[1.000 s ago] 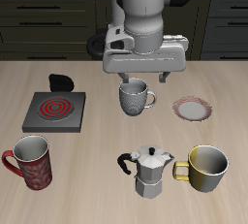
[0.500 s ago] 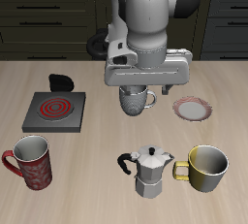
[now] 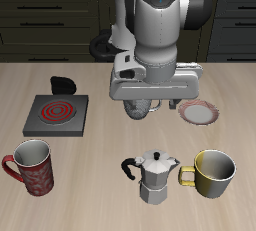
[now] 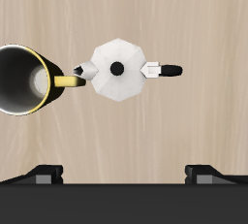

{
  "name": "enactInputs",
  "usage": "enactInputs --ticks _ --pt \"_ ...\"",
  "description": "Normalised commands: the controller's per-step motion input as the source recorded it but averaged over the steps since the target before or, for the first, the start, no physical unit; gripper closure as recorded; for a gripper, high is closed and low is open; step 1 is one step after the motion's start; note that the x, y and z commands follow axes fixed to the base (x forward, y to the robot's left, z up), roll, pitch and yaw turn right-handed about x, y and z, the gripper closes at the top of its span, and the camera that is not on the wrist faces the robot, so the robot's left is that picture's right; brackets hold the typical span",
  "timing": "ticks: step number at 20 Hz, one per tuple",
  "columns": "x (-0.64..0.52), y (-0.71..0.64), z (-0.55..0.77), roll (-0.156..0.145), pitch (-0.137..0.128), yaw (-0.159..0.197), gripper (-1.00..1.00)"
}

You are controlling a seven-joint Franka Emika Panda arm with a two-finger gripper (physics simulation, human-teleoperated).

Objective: Place the moka pot on the stove

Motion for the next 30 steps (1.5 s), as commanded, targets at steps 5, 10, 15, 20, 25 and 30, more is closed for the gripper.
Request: enactInputs --ticks 5,10,15,20,25,30 --pt "0.24 0.05 -0.08 -0.016 0.003 0.004 -1.00" --pt "0.13 0.05 0.00 -0.006 -0.007 -0.003 -1.00" --pt "0.08 0.18 -0.12 0.016 -0.012 0.025 -1.00" --pt "0.03 0.16 -0.21 0.009 -0.050 0.012 -1.00" --pt "0.04 -0.02 -0.22 -0.015 -0.027 -0.021 -1.00" --pt "0.00 -0.16 -0.10 -0.025 -0.047 -0.025 -1.00"
